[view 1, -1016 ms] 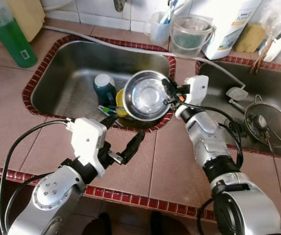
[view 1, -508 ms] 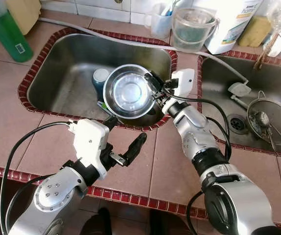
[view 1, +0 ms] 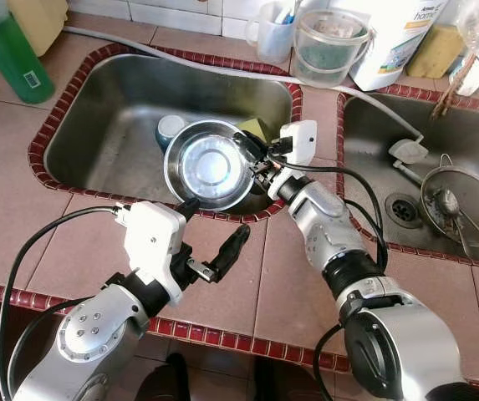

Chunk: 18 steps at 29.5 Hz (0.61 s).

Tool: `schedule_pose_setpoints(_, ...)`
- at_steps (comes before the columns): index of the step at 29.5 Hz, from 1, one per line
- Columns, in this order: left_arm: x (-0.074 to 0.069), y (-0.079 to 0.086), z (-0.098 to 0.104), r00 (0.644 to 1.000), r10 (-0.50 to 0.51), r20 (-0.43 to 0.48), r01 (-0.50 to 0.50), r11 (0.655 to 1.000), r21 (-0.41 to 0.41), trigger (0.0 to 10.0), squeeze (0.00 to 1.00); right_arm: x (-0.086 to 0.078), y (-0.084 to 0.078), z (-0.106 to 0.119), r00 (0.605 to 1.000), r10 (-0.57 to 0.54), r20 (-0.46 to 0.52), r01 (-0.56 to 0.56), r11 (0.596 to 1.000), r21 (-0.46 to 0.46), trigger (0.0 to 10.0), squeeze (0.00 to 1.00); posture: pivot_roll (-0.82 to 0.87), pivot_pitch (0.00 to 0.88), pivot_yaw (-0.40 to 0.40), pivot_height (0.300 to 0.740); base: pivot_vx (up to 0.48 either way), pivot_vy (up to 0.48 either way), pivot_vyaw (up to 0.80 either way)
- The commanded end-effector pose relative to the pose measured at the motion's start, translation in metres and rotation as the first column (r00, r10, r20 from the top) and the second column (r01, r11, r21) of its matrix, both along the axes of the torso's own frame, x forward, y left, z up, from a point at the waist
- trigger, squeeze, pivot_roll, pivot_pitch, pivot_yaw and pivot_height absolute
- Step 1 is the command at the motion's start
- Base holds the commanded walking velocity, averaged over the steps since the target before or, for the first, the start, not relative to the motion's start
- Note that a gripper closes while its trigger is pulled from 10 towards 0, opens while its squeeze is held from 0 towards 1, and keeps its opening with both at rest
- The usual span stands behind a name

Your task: Kitchen organization

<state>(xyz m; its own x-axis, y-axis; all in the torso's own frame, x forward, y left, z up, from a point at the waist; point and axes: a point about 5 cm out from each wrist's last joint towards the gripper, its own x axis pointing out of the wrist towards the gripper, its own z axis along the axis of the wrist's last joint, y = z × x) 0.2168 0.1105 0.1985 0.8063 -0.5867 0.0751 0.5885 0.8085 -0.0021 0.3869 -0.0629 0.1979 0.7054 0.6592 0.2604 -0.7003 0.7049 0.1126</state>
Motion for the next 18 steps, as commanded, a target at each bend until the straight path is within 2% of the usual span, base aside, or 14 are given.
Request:
schedule_pose_setpoints(1,-0.0055,-0.003,0.0023,1.0,-0.02,0.002,0.02,1.0,-0.01,10.0,0.0,-0.0023,0.0035,-0.0104,0.998,0.044,-0.048,-0.045,0.999,-0.02,10.0,1.0,-0.05,0.34,-0.063,0.74,0.0,0.0,0.0)
schedule_pose_setpoints(18,-0.0059,-0.0025,0.0032,1.0,-0.014,-0.001,0.014,1.0,-0.016,10.0,0.0,-0.0014,-0.0008,-0.0101,0.997,0.054,-0.053,-0.055,0.998,-0.016,10.0,1.0,-0.05,0.338,-0.062,0.74,0.0,0.0,0.0)
